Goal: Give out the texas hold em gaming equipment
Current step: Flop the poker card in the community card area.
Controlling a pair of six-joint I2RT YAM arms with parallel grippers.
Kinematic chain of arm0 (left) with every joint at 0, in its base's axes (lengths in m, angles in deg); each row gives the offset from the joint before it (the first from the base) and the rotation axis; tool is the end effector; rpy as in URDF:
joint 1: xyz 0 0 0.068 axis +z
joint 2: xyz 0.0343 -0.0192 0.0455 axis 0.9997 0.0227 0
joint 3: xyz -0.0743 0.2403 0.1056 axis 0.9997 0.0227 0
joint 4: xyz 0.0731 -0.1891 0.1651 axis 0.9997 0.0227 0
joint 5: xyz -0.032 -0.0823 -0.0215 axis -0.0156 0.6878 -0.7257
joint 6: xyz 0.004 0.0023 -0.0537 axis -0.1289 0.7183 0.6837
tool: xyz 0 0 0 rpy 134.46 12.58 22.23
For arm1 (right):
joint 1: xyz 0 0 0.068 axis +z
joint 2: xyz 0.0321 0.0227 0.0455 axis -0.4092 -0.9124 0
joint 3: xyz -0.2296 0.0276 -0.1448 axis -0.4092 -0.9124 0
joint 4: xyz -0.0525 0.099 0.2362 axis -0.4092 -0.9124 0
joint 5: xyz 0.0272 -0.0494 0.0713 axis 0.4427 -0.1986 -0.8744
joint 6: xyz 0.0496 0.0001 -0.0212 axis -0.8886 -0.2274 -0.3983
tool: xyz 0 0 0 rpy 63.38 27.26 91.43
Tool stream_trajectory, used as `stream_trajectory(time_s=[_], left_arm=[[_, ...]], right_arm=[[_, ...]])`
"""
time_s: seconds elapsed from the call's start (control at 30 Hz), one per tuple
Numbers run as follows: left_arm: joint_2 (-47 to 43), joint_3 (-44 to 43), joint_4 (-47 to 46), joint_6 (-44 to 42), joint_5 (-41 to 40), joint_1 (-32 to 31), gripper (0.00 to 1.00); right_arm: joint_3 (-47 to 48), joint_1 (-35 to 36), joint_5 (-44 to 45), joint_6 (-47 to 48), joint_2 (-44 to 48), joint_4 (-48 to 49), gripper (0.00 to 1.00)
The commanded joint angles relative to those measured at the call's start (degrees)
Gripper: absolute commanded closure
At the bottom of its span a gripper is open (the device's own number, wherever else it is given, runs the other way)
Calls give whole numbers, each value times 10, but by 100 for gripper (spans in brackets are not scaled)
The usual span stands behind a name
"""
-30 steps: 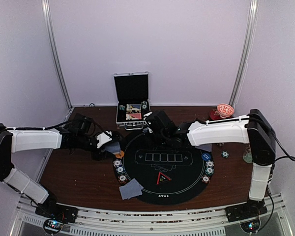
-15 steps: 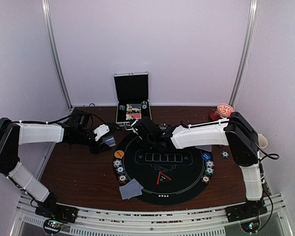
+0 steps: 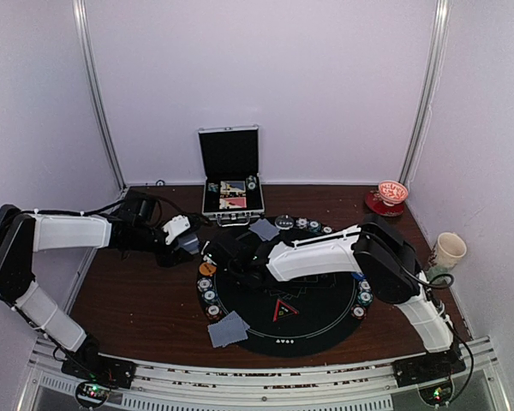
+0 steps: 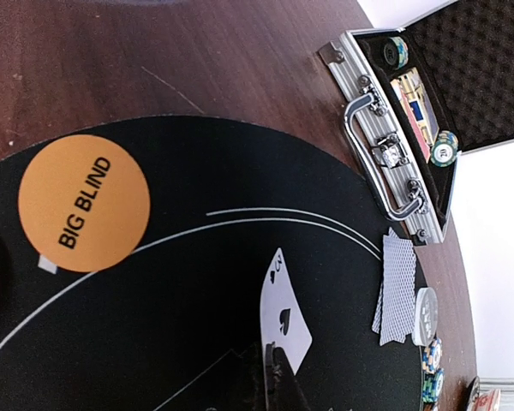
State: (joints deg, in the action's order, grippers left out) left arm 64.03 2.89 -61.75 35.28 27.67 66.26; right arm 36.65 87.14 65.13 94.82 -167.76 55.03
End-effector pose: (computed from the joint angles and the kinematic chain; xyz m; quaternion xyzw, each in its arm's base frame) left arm 0.2783 -0.1289 0.1861 0.4734 0.7911 -0.1449 0.3594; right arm 0.2488 0.4485 0.1365 -0.5052 0.7488 -0.0866 0.4201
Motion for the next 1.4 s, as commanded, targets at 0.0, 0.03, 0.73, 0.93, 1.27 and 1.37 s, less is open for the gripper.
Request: stream_trajectory(time_s=[0.0, 0.03, 0.73, 0.93, 1.27, 1.37], left_arm=[[5, -19, -28, 7, 9, 6, 45], [4, -19, -29, 7, 8, 7, 45], [5, -19, -27, 8, 12, 7, 45], [3, -18, -26, 7, 17, 6, 45], [1, -18, -21, 4, 25, 6, 45], [-7, -14, -21, -1, 34, 7, 45]], right_arm=[[9, 1, -29, 10, -8, -9, 100], [8, 2, -35, 10, -9, -7, 100], [-30, 13, -88, -11, 39, 0, 49], [-70, 17, -82, -25, 93, 4, 46], [-151, 18, -135, -70, 192, 44, 30], [-183, 14, -170, -103, 228, 80, 19]])
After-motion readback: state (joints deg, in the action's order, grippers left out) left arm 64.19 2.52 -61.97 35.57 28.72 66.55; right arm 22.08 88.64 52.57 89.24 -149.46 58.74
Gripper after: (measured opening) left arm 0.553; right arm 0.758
